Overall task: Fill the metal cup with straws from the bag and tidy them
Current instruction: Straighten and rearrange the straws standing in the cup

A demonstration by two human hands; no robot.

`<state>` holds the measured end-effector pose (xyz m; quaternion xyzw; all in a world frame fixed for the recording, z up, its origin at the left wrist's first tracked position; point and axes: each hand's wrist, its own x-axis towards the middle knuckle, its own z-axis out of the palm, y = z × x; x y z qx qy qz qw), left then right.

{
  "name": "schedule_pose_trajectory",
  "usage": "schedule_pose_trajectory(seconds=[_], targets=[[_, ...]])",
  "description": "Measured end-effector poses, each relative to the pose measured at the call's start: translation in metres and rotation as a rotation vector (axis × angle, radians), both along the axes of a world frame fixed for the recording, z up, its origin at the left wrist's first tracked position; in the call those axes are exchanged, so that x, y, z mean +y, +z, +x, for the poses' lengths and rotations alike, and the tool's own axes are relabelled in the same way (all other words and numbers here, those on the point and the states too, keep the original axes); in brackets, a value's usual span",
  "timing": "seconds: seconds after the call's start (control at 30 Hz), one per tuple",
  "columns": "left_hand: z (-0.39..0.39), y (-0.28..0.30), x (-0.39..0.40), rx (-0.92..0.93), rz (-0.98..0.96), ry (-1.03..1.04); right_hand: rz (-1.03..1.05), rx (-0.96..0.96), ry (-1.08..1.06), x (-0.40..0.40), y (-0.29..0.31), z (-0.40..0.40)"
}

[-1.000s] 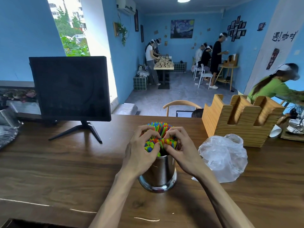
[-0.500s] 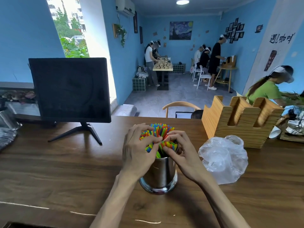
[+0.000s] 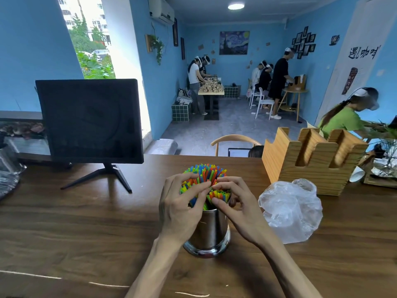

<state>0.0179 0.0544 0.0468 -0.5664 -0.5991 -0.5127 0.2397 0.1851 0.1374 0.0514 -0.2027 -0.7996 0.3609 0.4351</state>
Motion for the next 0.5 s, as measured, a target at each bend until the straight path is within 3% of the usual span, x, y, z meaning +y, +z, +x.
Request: schedule_pose_trajectory(seconds=[0.17,0.27,0.5], targets=[[0.002,-0.004,-0.007,-0.274,-0.098,-0.101,0.023,0.011,-0.025,-0.001,-0.001,-0.002],[0.0,-0.008,-0.009,-0.234,-0.225,-0.1,0.042,0.029,-0.045,-0.003,-0.003,-0.004],[-0.007,-0.005,-0.013,-0.165,-0.201,-0.06,0.224,-0.085,-0.222,-0.013,0.003,-0.006]])
